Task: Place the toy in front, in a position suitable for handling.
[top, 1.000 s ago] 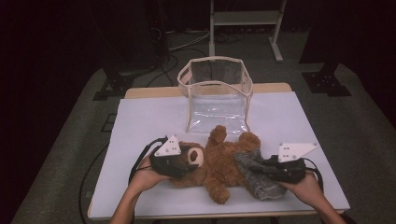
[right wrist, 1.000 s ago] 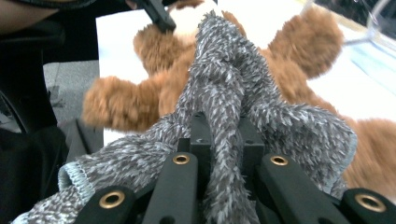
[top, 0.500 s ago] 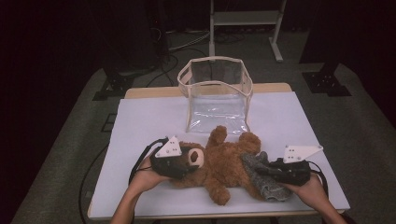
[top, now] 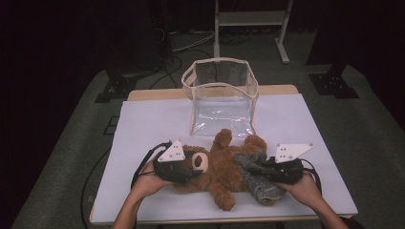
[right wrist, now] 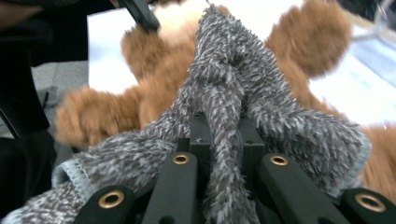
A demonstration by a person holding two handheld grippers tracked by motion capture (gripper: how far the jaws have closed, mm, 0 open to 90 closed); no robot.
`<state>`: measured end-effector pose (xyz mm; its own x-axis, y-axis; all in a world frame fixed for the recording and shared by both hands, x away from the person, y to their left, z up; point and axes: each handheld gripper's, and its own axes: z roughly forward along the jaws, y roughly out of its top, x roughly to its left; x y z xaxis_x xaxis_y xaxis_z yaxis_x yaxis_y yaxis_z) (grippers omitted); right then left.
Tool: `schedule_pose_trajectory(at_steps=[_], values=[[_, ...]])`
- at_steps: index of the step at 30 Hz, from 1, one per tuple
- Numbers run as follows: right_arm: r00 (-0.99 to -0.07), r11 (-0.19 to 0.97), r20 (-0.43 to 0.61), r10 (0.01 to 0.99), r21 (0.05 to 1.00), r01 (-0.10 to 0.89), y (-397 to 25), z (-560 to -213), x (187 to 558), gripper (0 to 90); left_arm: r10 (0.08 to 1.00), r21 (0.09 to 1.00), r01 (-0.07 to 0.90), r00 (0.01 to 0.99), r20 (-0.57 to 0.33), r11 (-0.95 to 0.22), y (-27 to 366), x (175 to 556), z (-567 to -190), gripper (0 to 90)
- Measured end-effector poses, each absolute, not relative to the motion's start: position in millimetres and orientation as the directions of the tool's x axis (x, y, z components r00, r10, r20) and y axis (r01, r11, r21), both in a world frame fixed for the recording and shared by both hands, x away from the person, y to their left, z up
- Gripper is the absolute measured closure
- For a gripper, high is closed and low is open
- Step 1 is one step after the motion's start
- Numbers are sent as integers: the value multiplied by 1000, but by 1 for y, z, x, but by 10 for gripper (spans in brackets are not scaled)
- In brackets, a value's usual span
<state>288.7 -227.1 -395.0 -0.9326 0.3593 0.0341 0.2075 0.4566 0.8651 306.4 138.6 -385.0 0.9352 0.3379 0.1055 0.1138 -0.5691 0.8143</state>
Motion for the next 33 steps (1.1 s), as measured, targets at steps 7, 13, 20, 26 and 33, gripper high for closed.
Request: schedule_pose_trajectory(at_steps=[7,13,20,26,33], values=[[-927,454,27,374,866,209,-238,-387,279,804,343,813,118,933,105,-570,136,307,-385,327],[-960,474,-24,280,872,117,-194,-369,280,803,344,813,120,933,103,-570,136,307,-385,327],[-967,521,-56,247,850,83,-178,-382,282,804,343,818,119,934,100,-563,137,306,-385,329],[-945,517,-39,324,844,142,-214,-385,277,803,345,819,124,934,94,-560,135,307,-385,329],[-942,509,-63,329,852,121,-211,-374,283,803,339,816,118,936,99,-565,134,307,-384,329]])
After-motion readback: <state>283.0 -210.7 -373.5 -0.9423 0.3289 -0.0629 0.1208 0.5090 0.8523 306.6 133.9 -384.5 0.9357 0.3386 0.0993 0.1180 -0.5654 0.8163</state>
